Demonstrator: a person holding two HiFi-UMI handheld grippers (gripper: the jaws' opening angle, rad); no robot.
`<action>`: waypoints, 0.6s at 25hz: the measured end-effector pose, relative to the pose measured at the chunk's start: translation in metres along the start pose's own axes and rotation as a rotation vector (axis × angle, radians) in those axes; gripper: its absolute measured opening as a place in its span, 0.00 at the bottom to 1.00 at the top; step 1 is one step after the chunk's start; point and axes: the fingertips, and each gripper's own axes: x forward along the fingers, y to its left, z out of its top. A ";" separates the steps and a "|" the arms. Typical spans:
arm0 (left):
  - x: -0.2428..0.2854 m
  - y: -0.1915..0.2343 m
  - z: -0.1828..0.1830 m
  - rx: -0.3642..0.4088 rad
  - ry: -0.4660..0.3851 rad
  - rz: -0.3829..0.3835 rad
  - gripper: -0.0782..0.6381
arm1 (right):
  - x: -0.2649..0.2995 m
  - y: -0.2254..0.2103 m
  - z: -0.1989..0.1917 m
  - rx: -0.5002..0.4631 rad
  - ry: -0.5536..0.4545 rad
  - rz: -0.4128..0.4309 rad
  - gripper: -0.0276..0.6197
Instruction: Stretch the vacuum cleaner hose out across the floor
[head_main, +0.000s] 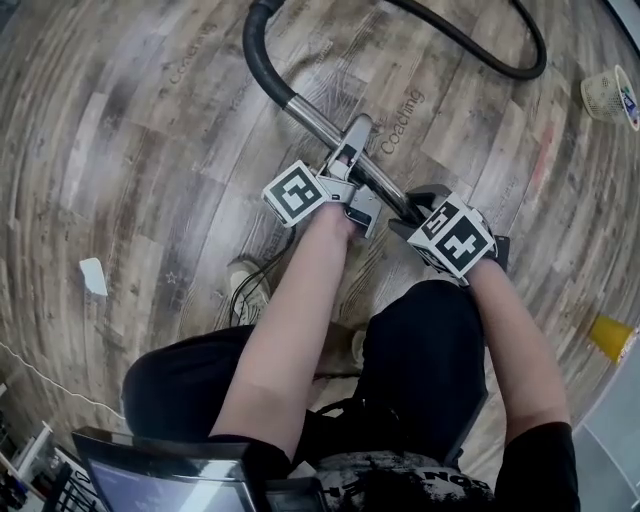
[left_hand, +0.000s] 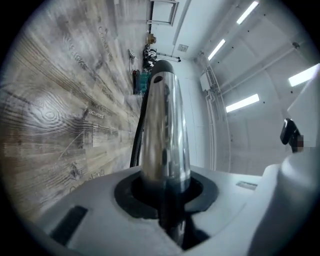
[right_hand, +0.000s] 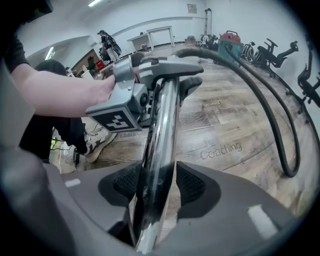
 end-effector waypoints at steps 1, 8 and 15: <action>0.002 -0.003 -0.002 0.022 0.011 0.006 0.23 | 0.003 -0.001 0.000 0.007 0.010 -0.003 0.38; 0.012 -0.021 -0.002 0.084 0.020 0.013 0.23 | 0.012 -0.007 0.009 0.059 -0.026 -0.027 0.22; 0.019 -0.051 0.013 0.209 0.106 0.011 0.23 | -0.002 -0.001 0.042 0.060 -0.122 -0.037 0.22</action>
